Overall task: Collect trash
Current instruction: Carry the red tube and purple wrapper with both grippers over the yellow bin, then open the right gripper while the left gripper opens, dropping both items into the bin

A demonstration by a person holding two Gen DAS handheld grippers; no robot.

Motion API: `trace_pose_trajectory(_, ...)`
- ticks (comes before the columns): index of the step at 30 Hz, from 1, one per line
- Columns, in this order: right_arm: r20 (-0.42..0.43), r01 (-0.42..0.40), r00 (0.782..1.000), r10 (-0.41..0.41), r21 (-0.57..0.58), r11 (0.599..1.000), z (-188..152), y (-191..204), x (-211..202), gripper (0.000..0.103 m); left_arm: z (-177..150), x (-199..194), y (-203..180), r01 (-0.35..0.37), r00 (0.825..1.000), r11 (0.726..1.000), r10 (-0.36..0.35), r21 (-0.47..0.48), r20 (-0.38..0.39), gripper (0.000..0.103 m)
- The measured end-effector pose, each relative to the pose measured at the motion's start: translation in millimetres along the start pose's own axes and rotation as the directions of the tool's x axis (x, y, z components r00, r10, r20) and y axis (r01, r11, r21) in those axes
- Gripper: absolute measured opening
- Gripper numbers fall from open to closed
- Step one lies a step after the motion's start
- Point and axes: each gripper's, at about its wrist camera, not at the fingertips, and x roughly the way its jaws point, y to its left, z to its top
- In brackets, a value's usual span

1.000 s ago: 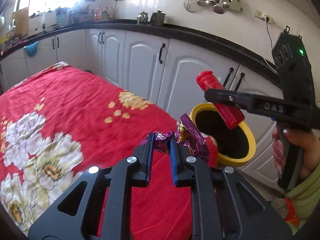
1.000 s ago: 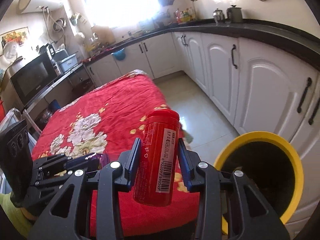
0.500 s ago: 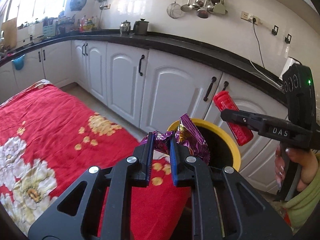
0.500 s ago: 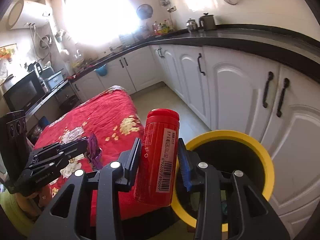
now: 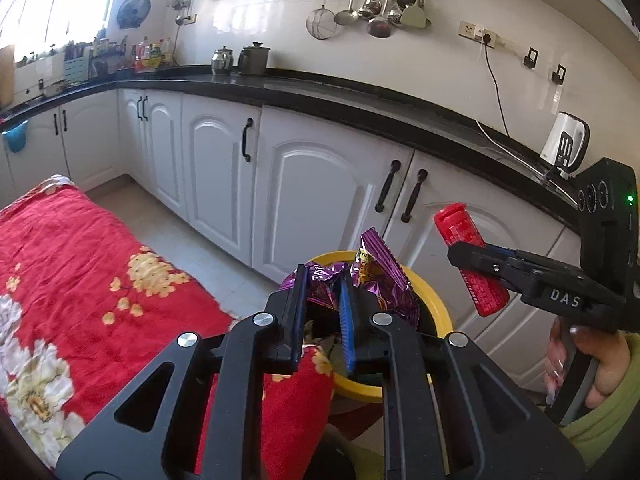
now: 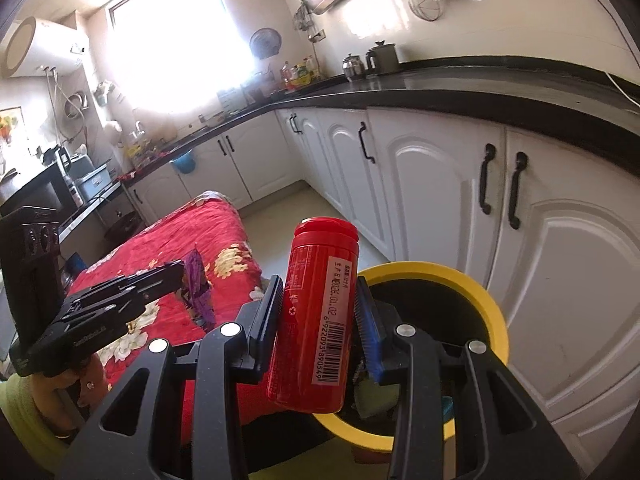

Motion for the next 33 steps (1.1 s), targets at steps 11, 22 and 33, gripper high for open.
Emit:
trace_pose_trajectory(11, 0.022, 0.062, 0.998, -0.062, 0.008, 0.998, -17, -16, -10, 0.035, 9, 27, -20, 0.032, 0.999, 0.999, -0.032, 0.005, -0.008, 0.009)
trace_pose_trajectory(22, 0.010, 0.104, 0.995, -0.104, 0.037, 0.994, -35, -32, 3, 0.035, 12, 60, -34, 0.045, 0.998, 0.999, -0.044, 0.021, -0.042, 0.010)
trace_pose_trajectory(33, -0.061, 0.122, 0.991, -0.119, 0.054, 0.991, -57, -44, 32, 0.035, 0, 97, -33, 0.049, 0.993, 0.999, -0.049, 0.003, -0.108, 0.010)
